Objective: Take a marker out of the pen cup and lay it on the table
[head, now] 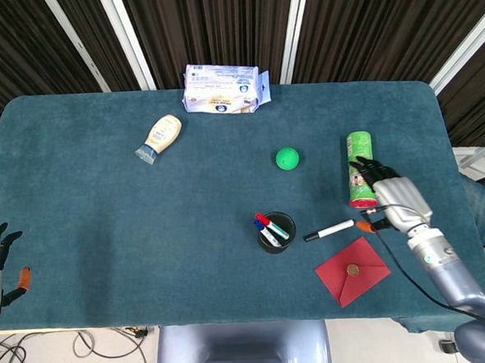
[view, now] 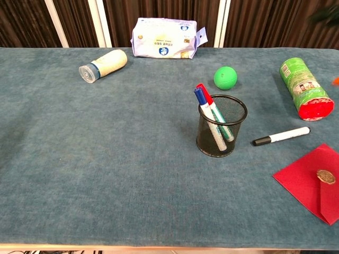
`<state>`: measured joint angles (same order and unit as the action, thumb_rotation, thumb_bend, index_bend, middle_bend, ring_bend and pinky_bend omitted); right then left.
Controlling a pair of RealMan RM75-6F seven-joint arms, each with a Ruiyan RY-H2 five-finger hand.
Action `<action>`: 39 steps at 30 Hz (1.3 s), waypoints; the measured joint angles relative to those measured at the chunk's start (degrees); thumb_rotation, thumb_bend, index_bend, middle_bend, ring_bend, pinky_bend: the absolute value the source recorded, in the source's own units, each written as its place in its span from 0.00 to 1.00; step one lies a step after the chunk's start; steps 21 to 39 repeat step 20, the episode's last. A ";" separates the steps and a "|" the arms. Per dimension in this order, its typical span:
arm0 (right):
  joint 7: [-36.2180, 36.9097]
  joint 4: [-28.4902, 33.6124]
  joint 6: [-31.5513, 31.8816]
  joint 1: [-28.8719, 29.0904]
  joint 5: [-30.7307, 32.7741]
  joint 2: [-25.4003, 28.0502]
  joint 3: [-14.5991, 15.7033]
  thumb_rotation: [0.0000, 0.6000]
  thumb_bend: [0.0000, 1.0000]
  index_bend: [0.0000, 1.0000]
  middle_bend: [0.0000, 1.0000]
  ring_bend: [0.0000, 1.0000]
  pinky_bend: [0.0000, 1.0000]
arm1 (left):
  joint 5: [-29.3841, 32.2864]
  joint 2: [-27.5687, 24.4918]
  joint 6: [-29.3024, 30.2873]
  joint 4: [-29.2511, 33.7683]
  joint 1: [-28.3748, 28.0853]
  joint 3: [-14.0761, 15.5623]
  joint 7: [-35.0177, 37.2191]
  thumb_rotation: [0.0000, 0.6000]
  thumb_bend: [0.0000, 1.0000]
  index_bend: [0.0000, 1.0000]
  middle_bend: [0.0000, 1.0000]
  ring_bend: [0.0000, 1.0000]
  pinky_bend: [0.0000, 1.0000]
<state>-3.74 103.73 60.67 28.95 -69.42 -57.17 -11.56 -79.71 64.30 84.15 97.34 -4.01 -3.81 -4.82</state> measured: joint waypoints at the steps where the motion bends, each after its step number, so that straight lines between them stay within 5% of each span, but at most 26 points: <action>1: -0.41 0.12 1.80 -0.90 -0.51 0.19 0.22 1.00 0.17 0.01 0.00 0.06 0.16 | -0.01 0.02 0.02 0.00 0.01 0.00 -0.03 1.00 0.42 0.16 0.04 0.08 0.04; 9: -1.78 -1.99 18.64 -12.18 -9.25 -2.30 6.06 1.00 0.17 0.01 0.00 0.06 0.16 | -0.07 0.30 0.24 -0.10 0.09 0.06 -0.70 1.00 0.42 0.16 0.04 0.08 0.04; 15: -3.69 -10.85 29.64 -20.17 -15.75 -11.16 10.56 1.00 0.17 0.01 0.00 0.06 0.16 | -0.03 0.42 0.48 -0.05 0.15 0.00 -1.14 1.00 0.42 0.16 0.04 0.08 0.04; 39: -5.48 -13.20 31.72 -21.99 -18.84 -13.56 11.51 1.00 0.17 0.01 0.00 0.06 0.16 | -0.57 0.46 0.71 -0.27 0.11 0.10 -1.47 1.00 0.42 0.16 0.04 0.08 0.04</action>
